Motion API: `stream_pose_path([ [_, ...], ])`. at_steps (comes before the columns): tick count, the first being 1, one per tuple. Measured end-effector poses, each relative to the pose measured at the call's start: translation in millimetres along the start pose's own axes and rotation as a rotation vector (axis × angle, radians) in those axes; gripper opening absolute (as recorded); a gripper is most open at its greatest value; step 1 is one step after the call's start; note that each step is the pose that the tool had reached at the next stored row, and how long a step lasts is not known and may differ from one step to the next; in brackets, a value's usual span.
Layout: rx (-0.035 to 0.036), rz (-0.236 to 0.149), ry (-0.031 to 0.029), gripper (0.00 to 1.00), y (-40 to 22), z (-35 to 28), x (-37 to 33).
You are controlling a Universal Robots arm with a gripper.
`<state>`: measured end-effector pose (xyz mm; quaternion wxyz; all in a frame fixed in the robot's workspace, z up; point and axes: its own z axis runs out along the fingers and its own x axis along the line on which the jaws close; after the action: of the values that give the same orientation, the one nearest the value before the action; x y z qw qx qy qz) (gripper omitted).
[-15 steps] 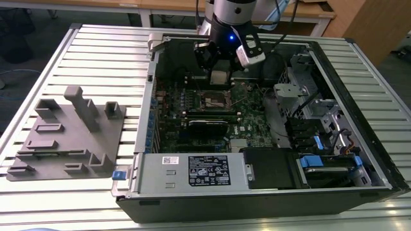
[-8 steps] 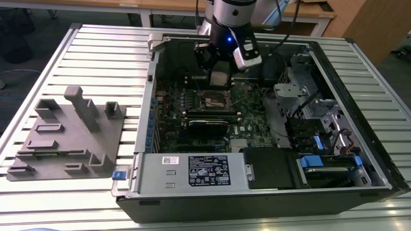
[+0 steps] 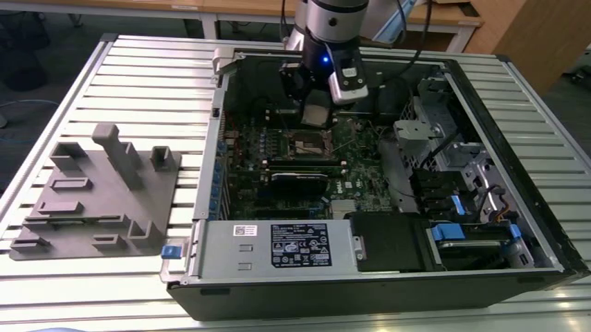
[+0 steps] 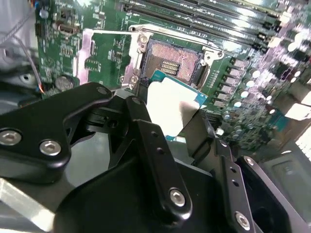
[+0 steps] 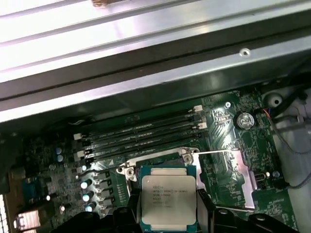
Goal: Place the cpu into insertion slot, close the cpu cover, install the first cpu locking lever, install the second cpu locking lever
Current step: 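Place the cpu into insertion slot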
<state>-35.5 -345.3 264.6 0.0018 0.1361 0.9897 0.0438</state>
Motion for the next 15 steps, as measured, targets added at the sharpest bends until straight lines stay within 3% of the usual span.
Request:
stream_pose_path([
  [8,-0.0009,0.141,-0.0122,0.54,-0.4,3.9,0.0],
  [15,-0.0012,0.142,-0.0124,0.54,-0.3,4.1,0.0],
])
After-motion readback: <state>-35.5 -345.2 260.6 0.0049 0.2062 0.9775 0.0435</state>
